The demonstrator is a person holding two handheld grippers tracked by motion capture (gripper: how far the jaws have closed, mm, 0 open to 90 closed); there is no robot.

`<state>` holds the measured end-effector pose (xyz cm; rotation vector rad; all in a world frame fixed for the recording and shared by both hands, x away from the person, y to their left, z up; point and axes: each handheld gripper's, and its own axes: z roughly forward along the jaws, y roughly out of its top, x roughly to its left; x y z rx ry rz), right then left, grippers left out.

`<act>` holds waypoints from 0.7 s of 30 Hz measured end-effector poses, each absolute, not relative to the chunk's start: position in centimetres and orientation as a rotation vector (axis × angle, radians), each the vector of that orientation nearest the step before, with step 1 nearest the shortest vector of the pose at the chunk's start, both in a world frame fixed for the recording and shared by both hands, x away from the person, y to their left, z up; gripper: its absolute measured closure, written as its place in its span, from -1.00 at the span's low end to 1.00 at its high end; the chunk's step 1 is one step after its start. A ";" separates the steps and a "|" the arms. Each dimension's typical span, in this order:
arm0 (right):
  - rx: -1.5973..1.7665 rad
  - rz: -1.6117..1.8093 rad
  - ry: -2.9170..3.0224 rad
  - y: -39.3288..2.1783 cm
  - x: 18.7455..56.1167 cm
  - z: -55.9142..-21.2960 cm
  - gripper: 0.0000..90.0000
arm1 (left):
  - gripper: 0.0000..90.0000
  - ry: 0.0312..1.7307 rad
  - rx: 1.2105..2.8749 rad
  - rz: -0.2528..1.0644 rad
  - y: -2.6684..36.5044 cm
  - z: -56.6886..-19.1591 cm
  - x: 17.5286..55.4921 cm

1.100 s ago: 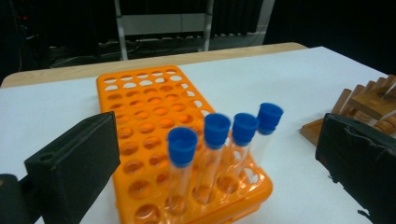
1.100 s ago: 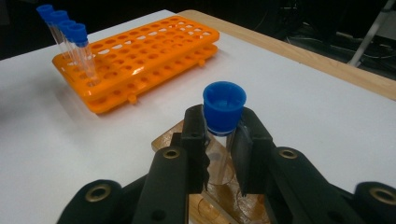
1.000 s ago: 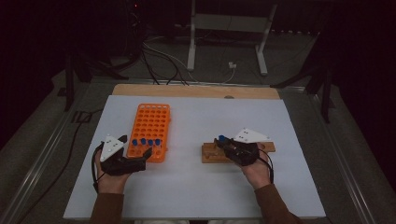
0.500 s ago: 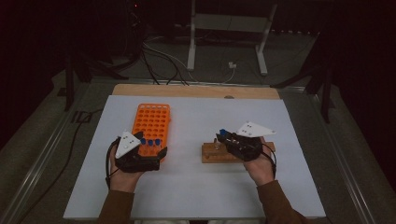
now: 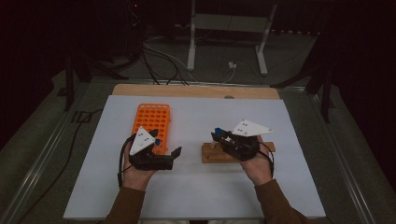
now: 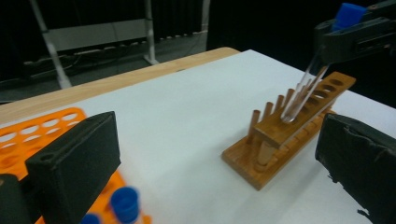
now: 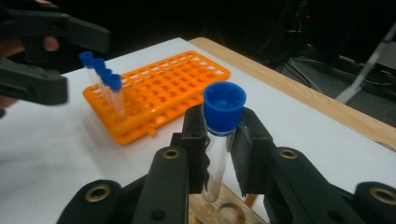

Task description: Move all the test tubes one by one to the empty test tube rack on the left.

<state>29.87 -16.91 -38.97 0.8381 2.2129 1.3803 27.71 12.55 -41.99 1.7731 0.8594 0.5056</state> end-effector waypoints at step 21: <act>0.767 1.425 2.299 -13.1 29.5 -39.1 0.70 | 0.10 0.714 1.852 0.432 8.1 -43.3 27.8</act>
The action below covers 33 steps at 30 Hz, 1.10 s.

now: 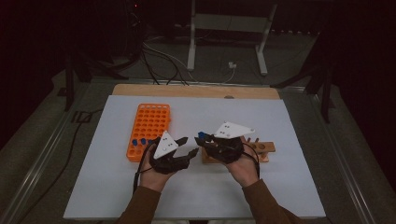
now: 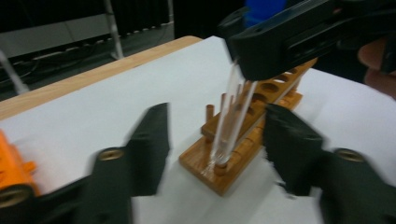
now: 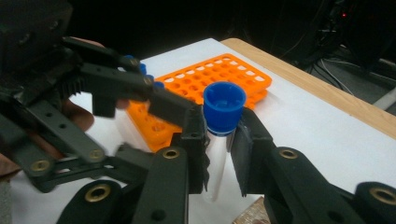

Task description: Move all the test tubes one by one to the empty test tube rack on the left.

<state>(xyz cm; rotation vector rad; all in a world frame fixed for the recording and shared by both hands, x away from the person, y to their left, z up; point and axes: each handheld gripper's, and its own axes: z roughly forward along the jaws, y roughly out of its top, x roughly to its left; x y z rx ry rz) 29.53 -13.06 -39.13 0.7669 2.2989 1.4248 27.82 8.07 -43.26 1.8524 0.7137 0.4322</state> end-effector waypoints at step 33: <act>0.764 1.500 2.344 -12.9 29.4 -39.3 0.06 | 0.73 0.680 1.852 0.429 8.3 -43.2 27.9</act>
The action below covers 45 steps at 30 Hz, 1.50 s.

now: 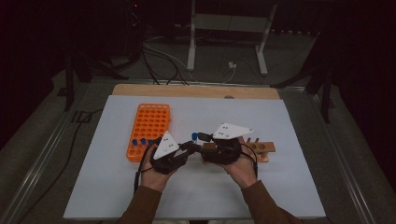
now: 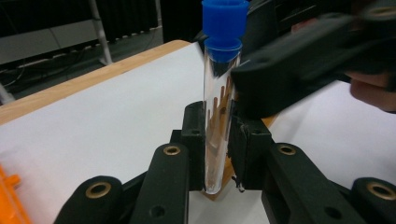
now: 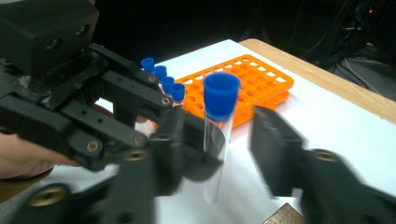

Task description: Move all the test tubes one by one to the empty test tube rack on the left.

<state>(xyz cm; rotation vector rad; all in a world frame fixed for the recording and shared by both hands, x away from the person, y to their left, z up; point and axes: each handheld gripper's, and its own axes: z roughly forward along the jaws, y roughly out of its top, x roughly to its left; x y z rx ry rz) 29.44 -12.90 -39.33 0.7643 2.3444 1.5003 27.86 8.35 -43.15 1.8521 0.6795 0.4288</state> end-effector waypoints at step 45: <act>1.098 1.393 2.107 -23.7 30.1 -41.2 -0.91 | 0.73 0.947 1.645 0.616 20.7 -40.1 27.7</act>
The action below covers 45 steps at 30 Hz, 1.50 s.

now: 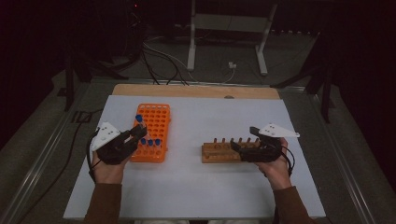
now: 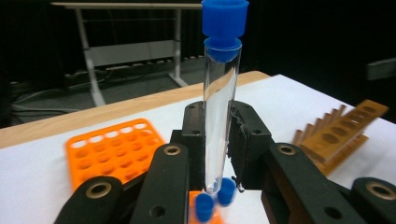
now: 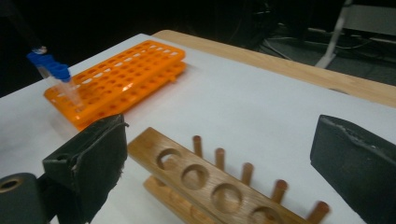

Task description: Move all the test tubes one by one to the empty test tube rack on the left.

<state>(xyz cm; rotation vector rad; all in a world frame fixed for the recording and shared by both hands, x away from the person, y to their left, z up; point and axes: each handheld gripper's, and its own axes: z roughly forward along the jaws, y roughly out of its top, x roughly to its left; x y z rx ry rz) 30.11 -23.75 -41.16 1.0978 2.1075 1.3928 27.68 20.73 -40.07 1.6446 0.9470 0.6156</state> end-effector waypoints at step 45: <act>1.219 1.388 2.011 -27.9 29.2 -43.4 -0.90 | 0.73 1.141 1.714 0.621 24.5 -46.8 27.6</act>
